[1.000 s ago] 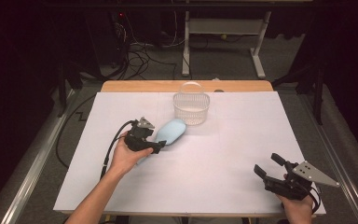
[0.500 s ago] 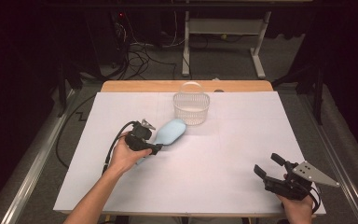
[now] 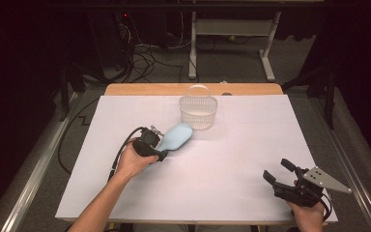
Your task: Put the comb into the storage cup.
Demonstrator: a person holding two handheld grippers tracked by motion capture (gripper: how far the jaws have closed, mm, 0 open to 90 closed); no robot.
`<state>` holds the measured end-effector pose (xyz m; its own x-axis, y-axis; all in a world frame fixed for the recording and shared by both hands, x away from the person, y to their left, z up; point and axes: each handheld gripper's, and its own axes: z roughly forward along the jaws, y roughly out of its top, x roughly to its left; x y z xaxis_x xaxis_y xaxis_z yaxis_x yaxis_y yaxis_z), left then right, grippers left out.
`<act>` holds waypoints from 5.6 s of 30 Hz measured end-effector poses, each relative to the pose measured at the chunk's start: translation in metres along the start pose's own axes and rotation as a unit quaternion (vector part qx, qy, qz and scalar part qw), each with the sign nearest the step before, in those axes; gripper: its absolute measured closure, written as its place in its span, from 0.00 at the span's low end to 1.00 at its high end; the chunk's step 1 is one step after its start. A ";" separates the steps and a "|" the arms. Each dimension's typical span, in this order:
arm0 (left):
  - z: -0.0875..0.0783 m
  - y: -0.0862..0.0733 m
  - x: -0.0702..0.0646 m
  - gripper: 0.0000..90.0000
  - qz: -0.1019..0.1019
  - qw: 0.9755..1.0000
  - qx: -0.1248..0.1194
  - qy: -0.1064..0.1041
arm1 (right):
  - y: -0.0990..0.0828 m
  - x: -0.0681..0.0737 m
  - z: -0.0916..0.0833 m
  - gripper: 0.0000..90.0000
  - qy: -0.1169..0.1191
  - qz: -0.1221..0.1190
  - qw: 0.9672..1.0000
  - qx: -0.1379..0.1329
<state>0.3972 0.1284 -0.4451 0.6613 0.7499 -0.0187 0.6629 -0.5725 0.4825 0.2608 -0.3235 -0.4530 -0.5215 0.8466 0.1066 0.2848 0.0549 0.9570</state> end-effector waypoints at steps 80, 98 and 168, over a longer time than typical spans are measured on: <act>-0.027 -0.027 -0.016 0.76 0.013 0.995 -0.098 -0.030 | 0.000 0.000 0.001 0.20 -0.004 -0.003 1.000 0.005; -0.045 -0.058 -0.025 0.76 0.000 0.987 -0.155 -0.045 | -0.001 0.000 0.002 0.23 -0.016 -0.001 1.000 0.011; -0.042 -0.074 -0.069 0.76 0.028 0.972 -0.219 -0.083 | 0.020 0.080 0.065 0.23 0.126 -0.025 0.992 0.010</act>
<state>0.2873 0.1329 -0.4423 0.7633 0.6375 -0.1047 0.4349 -0.3873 0.8129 0.2773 -0.2201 -0.4433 -0.7183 0.6842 0.1260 0.2683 0.1053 0.9576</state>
